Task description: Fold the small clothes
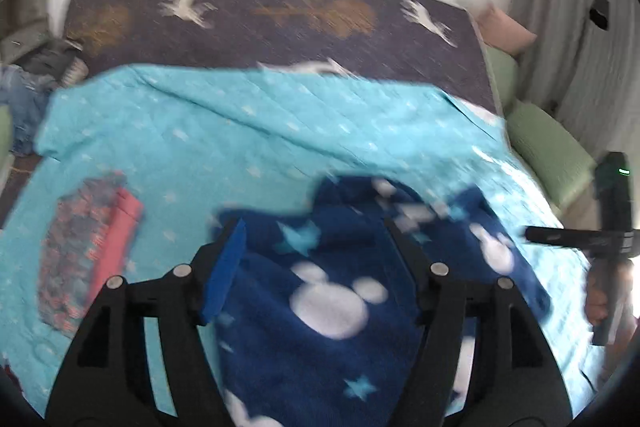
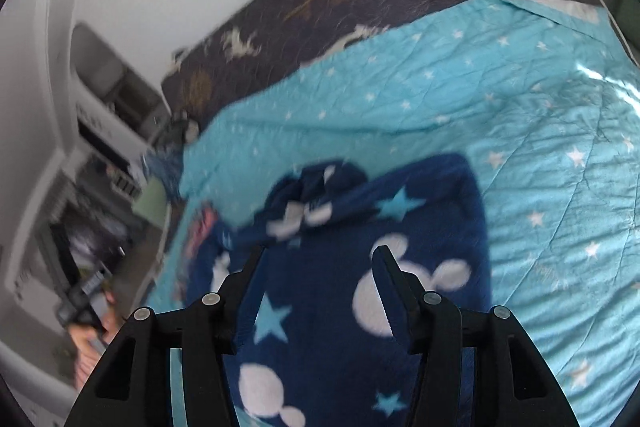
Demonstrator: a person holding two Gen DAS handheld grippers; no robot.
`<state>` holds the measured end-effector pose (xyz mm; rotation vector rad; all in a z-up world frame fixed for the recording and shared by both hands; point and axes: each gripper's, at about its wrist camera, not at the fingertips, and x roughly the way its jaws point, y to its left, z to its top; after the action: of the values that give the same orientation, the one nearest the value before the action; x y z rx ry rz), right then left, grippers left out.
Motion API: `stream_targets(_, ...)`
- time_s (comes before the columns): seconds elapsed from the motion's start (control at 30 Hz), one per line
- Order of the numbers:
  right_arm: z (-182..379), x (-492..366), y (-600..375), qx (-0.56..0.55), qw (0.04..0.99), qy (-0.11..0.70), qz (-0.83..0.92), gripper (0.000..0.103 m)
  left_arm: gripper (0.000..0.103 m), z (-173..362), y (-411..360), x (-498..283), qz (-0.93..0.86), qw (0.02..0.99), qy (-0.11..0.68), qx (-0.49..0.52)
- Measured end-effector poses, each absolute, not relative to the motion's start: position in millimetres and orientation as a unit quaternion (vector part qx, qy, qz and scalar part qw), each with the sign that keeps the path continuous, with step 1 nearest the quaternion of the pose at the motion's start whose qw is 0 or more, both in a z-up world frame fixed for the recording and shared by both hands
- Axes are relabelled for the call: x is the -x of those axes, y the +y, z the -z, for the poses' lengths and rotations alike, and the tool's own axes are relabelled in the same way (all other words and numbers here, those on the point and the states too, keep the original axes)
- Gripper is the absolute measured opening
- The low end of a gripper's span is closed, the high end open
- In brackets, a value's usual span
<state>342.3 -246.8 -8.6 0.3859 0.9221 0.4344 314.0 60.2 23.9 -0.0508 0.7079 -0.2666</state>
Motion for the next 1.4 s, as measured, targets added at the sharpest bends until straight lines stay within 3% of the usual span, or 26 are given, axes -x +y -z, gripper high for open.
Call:
stream_targets(0.3,71,-402,-155,-0.097,0.839,0.500,-0.191,0.052,0.069,81,31,-371,0.073,0.890,0.444,-0.076)
stream_targets(0.37,86,-424,-156,-0.111,0.848,0.486,-0.180,0.052,0.077,101,48,-388,0.066,0.891,0.446,-0.041)
stream_targets(0.47,110,-431,-171,-0.144,0.851,0.476,-0.165,0.045,0.078,102,68,-383,0.081,0.899,0.430,0.026)
stream_targets(0.6,86,-383,-185,-0.115,0.873,0.439,-0.177,0.044,0.077,77,71,-340,0.092,0.908,0.409,-0.006)
stream_targets(0.7,58,-311,-223,-0.113,0.888,0.404,-0.189,0.049,0.078,62,95,-285,0.102,0.919,0.381,0.016)
stream_targets(0.77,49,-270,-258,-0.136,0.892,0.390,-0.184,0.063,0.083,64,120,-249,0.110,0.915,0.384,0.051)
stream_targets(0.83,47,-233,-296,-0.173,0.891,0.385,-0.167,0.067,0.084,72,140,-226,0.113,0.905,0.401,0.092)
stream_targets(1.0,78,-163,-358,-0.277,0.853,0.420,-0.138,0.068,0.084,108,167,-193,0.142,0.849,0.464,0.208)
stream_targets(1.2,116,-167,-355,-0.382,0.798,0.434,-0.172,0.069,0.086,139,151,-187,0.167,0.794,0.496,0.311)
stream_targets(1.4,130,-218,-350,-0.435,0.788,0.411,-0.143,0.082,0.089,142,144,-216,0.125,0.797,0.467,0.361)
